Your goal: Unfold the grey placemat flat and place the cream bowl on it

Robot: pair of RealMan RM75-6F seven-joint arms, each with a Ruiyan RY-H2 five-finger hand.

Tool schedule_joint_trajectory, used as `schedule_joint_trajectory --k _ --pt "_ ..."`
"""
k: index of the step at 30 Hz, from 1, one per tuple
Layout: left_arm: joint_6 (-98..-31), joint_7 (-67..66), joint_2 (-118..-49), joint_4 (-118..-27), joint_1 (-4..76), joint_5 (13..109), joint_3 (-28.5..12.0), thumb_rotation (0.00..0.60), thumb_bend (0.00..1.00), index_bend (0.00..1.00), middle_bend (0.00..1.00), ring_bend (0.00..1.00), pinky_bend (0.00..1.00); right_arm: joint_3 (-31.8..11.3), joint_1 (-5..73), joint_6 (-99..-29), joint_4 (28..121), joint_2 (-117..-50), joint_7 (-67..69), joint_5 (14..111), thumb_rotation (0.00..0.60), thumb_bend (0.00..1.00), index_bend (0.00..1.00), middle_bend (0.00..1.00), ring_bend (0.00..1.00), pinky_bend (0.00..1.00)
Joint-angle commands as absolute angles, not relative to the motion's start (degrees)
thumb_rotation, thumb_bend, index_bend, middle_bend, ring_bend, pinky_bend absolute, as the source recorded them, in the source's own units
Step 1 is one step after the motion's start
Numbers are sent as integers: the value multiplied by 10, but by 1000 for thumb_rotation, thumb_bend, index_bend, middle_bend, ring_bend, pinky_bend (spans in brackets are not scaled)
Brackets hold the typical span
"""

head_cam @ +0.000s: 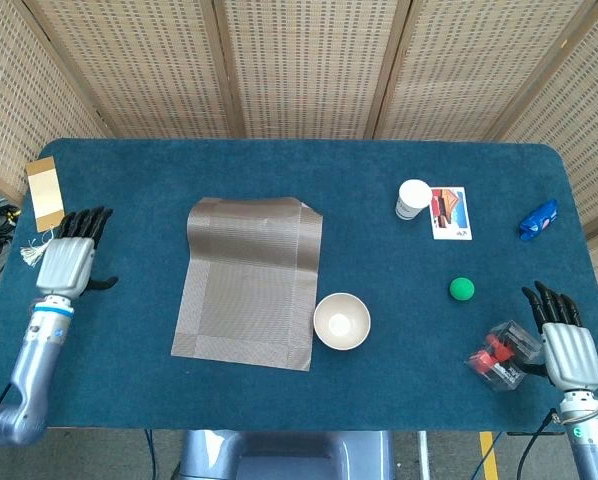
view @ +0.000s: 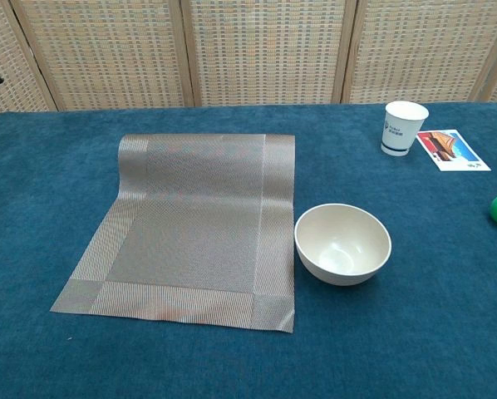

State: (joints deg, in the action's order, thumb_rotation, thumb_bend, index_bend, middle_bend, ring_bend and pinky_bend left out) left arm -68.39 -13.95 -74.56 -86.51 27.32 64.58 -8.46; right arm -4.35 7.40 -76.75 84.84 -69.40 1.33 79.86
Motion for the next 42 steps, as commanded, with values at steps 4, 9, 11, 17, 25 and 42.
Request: schedule_joint_trajectory --k 4,9,11,17,25,42 --pt "-805 -139 -694 -945 171 740 1 600 88 0 0 0 0 -35 72 -773 851 -696 10 814 600 61 32 0 0 0" --pt "-865 -139 -695 -940 116 775 34 600 89 0 0 0 0 -27 71 -780 854 -696 10 832 600 61 32 0 0 0" --pt "-882 -128 -684 -952 91 787 54 600 89 0 0 0 0 -18 70 -785 860 -696 11 851 600 61 33 0 0 0" --pt "-898 -126 -681 -949 69 809 56 600 90 0 0 0 0 -2 70 -809 866 -704 17 902 600 60 119 0 0 0" --pt "-904 -136 -684 -952 56 835 52 600 90 0 0 0 0 6 94 -803 921 -726 -48 957 600 65 254 0 0 0" --pt "-887 -119 -679 -945 47 841 30 600 91 0 0 0 0 -26 174 -685 942 -868 -206 923 600 120 387 68 0 42"
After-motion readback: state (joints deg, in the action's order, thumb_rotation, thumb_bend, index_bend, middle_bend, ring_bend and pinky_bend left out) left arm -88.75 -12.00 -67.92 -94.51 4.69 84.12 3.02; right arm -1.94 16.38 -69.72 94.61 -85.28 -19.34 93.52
